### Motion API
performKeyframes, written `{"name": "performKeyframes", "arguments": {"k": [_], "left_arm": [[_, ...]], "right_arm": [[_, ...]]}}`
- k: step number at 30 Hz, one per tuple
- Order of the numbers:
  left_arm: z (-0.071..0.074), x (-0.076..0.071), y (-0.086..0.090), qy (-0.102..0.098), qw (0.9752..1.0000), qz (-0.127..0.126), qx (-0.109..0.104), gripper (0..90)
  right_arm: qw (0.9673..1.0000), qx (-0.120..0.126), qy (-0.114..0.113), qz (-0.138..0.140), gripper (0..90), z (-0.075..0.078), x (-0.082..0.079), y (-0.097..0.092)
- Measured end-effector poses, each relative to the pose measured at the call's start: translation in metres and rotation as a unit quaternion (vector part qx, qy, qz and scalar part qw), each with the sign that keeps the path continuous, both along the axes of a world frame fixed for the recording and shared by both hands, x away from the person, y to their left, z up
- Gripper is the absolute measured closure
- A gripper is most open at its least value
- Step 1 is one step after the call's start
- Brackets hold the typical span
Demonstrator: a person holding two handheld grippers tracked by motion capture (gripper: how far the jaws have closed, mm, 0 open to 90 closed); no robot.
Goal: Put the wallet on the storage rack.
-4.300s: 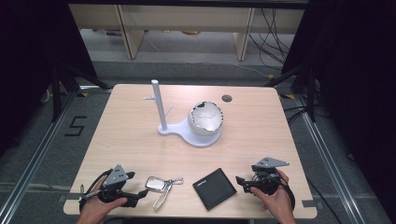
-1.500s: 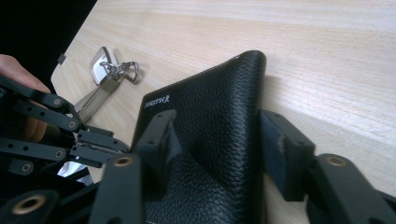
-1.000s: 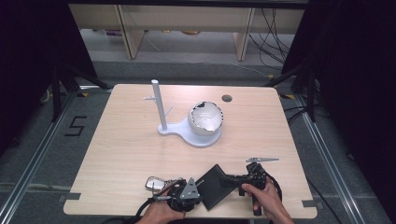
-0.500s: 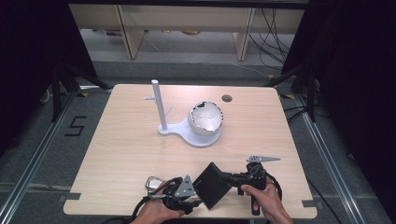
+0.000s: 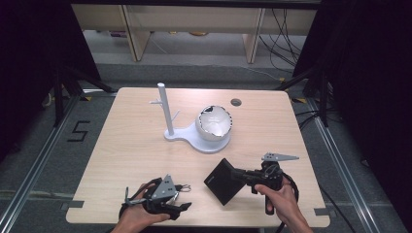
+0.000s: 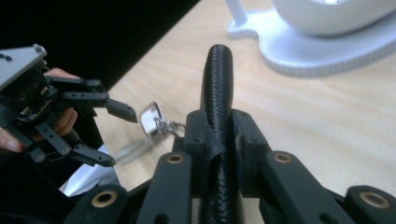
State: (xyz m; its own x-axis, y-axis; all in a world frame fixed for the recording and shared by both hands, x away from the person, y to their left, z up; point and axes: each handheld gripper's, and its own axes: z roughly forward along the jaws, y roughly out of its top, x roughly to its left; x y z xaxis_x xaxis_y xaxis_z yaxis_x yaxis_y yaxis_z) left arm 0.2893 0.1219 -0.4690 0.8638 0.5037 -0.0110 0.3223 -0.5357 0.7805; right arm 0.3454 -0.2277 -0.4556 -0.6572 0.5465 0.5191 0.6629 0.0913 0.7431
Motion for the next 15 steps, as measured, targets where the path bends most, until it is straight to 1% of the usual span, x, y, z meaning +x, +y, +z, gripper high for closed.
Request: {"name": "performKeyframes", "arguments": {"k": [1,2,3,4,5,6,7,8,9,10,11,12,13,14,15], "left_arm": [[0.000,-0.002,0.005,0.006,0.9999,0.009,-0.012,37.7],[0.001,-0.002,0.011,0.001,0.9998,0.014,-0.013,37.5],[0.001,-0.002,0.018,-0.002,0.9998,0.018,-0.010,37.0],[0.001,-0.002,0.023,0.000,0.9997,0.022,-0.011,37.0],[0.000,-0.003,0.033,0.000,0.9992,0.037,-0.012,36.4],[0.000,-0.003,0.033,0.000,0.9992,0.037,-0.012,36.0],[0.000,-0.003,0.037,-0.001,0.9991,0.041,-0.008,35.3],[-0.001,-0.003,0.040,0.001,0.9988,0.048,-0.012,35.3],[-0.003,-0.002,0.045,0.002,0.9984,0.055,-0.014,34.5],[-0.003,-0.002,0.045,0.002,0.9984,0.055,-0.014,34.3],[-0.005,-0.001,0.047,0.002,0.9979,0.062,-0.018,34.3],[-0.006,0.000,0.048,0.003,0.9979,0.063,-0.018,34.2],[-0.006,0.001,0.049,0.007,0.9973,0.070,-0.020,33.6],[-0.006,0.001,0.049,0.007,0.9973,0.070,-0.020,33.3],[-0.007,0.002,0.050,0.007,0.9971,0.072,-0.022,32.8]], "right_arm": [[1.0000,-0.001,-0.005,0.001,78.5,0.002,0.001,-0.001],[1.0000,-0.002,-0.005,-0.005,78.5,0.004,0.003,0.000],[0.9998,0.001,-0.016,-0.006,78.5,0.010,0.006,-0.002],[0.9998,0.001,-0.016,-0.006,78.5,0.010,0.006,-0.002],[0.9998,0.008,-0.014,-0.011,78.5,0.016,0.009,-0.003],[0.9998,0.008,-0.014,-0.011,78.5,0.016,0.009,-0.003],[0.9996,0.006,-0.024,-0.016,78.5,0.020,0.015,-0.004],[0.9996,0.006,-0.024,-0.016,78.5,0.020,0.015,-0.004],[0.9994,0.009,-0.024,-0.023,78.5,0.027,0.019,-0.005],[0.9994,0.009,-0.024,-0.023,78.5,0.027,0.019,-0.005],[0.9993,0.008,-0.027,-0.025,78.4,0.028,0.022,-0.005],[0.9991,0.006,-0.026,-0.033,78.4,0.031,0.026,-0.006],[0.9983,0.003,-0.047,-0.035,78.5,0.034,0.033,-0.009],[0.9983,0.003,-0.047,-0.035,78.5,0.034,0.033,-0.009],[0.9982,0.010,-0.037,-0.046,78.4,0.038,0.039,-0.010]]}}
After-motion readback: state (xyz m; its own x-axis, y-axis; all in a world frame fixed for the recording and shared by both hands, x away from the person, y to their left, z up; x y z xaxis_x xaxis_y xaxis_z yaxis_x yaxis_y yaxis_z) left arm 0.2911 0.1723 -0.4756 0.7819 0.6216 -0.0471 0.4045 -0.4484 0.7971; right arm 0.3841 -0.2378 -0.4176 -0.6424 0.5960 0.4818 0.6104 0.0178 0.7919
